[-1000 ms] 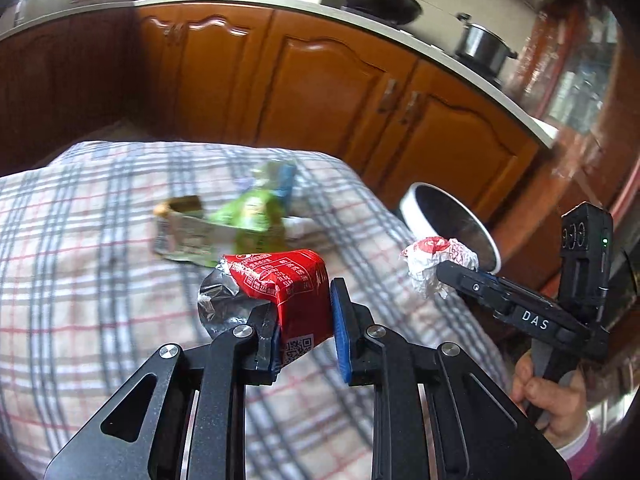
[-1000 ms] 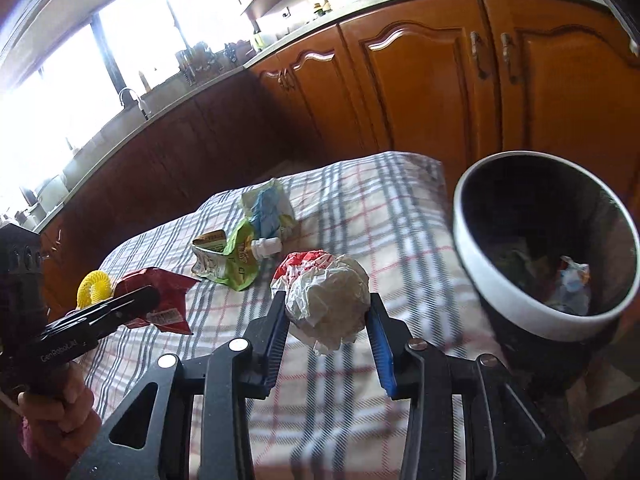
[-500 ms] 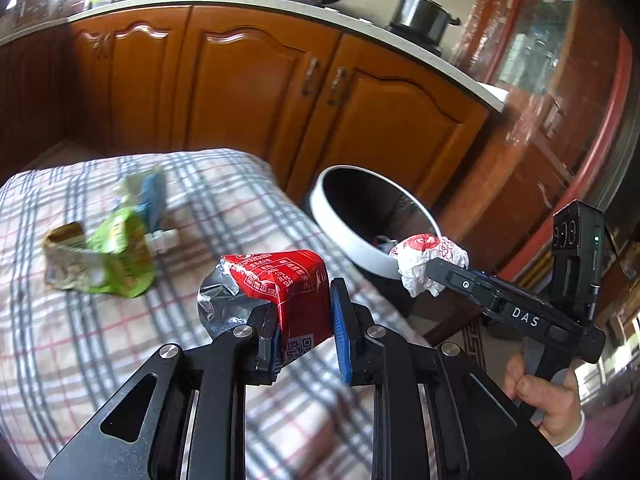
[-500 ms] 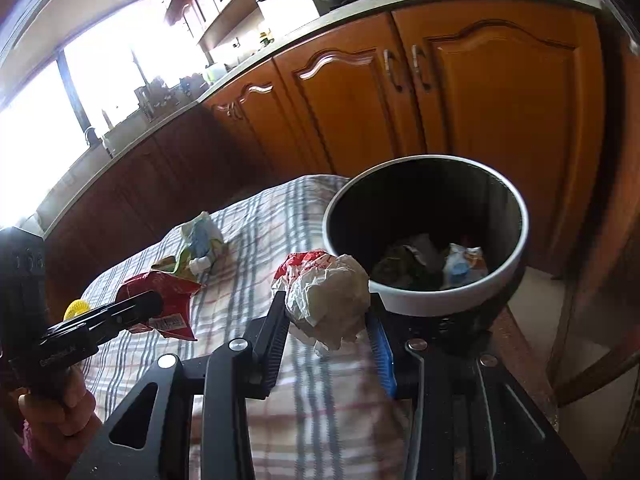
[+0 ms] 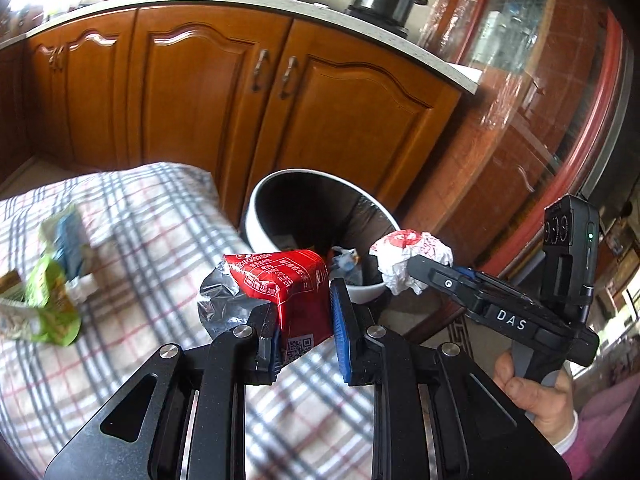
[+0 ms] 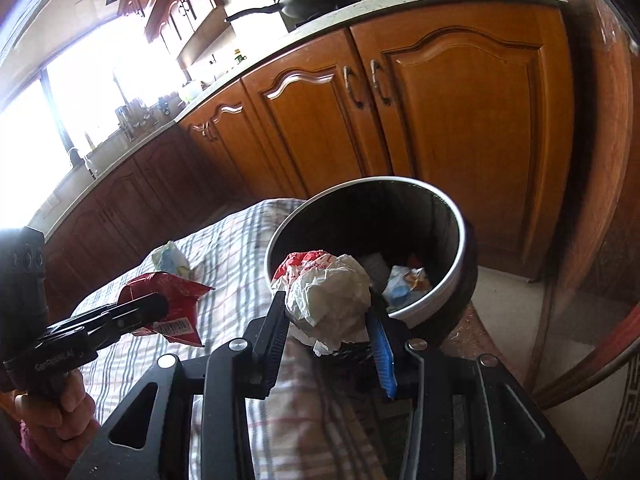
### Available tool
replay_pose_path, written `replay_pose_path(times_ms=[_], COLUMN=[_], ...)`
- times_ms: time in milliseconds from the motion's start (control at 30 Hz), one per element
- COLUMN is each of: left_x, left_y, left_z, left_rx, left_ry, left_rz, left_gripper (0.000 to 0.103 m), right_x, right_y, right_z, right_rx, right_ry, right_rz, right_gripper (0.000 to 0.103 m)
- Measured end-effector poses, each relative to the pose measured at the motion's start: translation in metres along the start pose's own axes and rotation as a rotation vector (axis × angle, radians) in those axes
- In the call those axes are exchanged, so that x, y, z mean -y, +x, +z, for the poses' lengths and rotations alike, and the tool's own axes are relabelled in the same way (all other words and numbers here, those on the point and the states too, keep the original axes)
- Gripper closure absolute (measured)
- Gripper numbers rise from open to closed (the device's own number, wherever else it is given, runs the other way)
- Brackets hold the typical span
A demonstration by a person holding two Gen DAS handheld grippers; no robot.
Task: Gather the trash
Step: 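Carry the red snack bag and white tissue over the trash bin, then open both grippers to drop the snack bag and tissue into the bin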
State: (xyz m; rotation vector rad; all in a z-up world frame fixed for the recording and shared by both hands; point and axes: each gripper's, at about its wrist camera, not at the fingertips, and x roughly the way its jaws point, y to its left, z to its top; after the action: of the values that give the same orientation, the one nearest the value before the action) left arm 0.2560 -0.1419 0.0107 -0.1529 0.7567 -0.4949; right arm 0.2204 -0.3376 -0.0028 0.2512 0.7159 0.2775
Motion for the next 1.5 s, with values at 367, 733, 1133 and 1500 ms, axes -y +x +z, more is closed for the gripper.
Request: replay_pose_path(times_ms=[367,733,1133,1500], left_x=[0.022,0.023,0.023,0.012], left_y=[0.041,0.085,0.103,0.088], left_z=[0.036,0.050,0.051,0.044], left_rx=[-0.028,-0.100,-0.150,-0.120], left_ry=[0.066,0.075,0.082,0.059], left_rz=[-0.013,-0.022,0.002,0.030], left_gripper=[0.084,0.084,0.055,0.043], right_x=[0.027,0.049,0.062,0.066], right_y=[0.016,0.039,0.056,0.047], right_z=[0.019,0.035,0.044,0.042], right_rx=[-0.008,-0.046,-0.084,-0.064], right_ry=[0.015,0.024,0.033,0.065], right_rz=[-0.028,-0.039,-0.023,-0.003], right_gripper=[0.063,0.062,0.046,0.040])
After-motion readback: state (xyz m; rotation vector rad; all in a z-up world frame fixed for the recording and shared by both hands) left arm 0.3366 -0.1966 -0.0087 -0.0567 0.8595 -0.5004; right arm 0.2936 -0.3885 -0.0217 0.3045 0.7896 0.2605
